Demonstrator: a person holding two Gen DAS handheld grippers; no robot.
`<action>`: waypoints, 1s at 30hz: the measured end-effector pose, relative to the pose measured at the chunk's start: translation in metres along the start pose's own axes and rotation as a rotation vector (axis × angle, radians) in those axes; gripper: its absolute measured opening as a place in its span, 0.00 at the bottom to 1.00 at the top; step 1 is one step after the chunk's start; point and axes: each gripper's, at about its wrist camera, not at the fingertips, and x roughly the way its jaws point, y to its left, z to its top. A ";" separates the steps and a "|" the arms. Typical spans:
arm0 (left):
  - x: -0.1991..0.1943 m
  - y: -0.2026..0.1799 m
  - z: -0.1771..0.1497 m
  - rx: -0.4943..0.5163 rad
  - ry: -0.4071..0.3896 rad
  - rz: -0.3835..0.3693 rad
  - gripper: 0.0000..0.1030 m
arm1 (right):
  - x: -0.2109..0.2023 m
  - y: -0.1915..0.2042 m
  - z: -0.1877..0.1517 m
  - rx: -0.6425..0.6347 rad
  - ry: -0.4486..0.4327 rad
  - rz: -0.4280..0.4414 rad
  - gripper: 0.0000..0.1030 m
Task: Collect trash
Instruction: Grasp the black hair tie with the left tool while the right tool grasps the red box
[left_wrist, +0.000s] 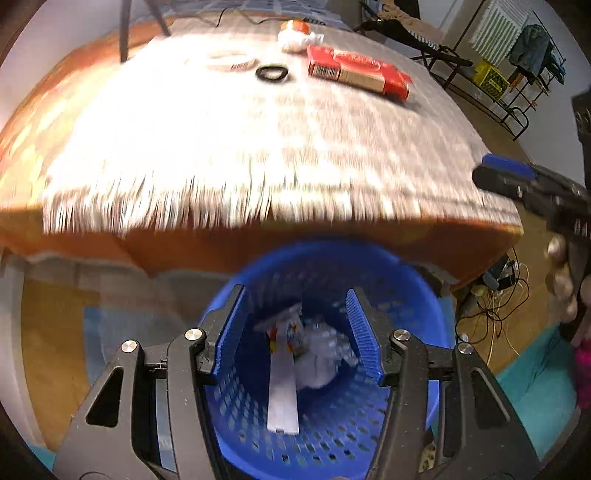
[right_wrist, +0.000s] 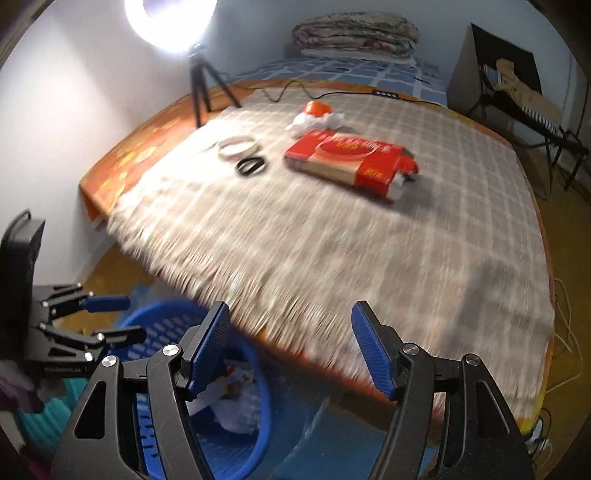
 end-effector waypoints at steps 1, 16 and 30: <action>0.000 -0.001 0.008 0.007 -0.007 -0.001 0.55 | 0.002 -0.006 0.010 0.003 0.000 0.005 0.66; 0.025 0.008 0.125 0.033 -0.102 -0.022 0.55 | 0.084 -0.067 0.149 0.075 0.016 0.070 0.66; 0.055 0.032 0.177 -0.009 -0.102 -0.038 0.55 | 0.141 -0.088 0.175 0.138 0.101 0.108 0.66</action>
